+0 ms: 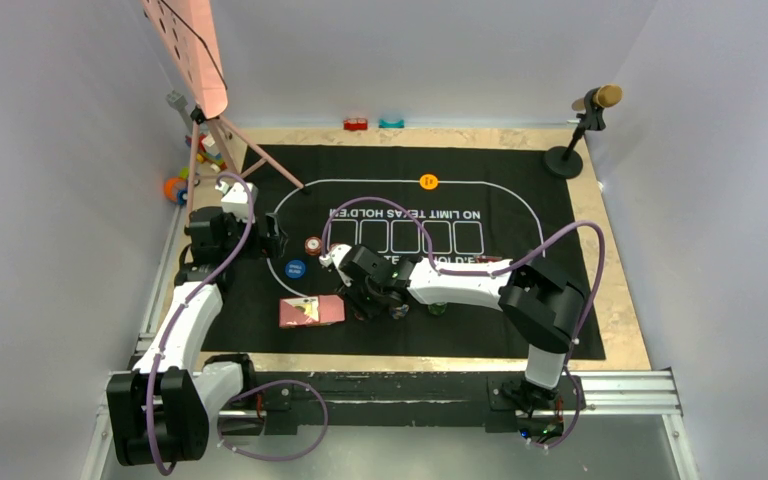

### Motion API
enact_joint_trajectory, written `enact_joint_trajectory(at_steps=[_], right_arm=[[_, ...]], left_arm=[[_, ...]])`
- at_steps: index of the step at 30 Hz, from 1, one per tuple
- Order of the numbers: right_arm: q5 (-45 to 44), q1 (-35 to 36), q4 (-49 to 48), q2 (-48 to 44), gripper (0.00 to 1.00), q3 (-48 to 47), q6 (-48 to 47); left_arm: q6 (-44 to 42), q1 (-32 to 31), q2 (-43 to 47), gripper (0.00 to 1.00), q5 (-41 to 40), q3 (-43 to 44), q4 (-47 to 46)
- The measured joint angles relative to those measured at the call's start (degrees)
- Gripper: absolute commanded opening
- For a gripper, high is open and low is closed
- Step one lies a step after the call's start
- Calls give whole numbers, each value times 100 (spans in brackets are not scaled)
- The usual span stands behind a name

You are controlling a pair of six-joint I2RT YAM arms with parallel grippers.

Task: Distribute texas hold em gaming equipment

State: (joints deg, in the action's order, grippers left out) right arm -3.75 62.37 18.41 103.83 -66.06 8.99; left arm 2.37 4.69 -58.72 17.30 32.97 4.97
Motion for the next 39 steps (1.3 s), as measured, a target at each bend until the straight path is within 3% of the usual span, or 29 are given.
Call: enact_joint_trajectory(at_steps=[7, 16, 21, 27, 35, 39], right_arm=[[-20, 0, 87, -42, 53, -2, -15], [-2, -2, 133, -114, 55, -24, -26], [2, -2, 131, -114, 38, -24, -26], [2, -2, 138, -116, 1, -33, -24], [-13, -90, 330, -317, 0, -205, -48], [15, -470, 417, -616, 0, -605, -68]], left_arm=[[0, 0, 0, 100, 0, 0, 0], [0, 0, 2, 100, 2, 0, 0], [0, 0, 2, 100, 2, 0, 0], [0, 0, 2, 100, 2, 0, 0], [0, 0, 2, 100, 7, 0, 2], [0, 0, 2, 100, 35, 0, 4]])
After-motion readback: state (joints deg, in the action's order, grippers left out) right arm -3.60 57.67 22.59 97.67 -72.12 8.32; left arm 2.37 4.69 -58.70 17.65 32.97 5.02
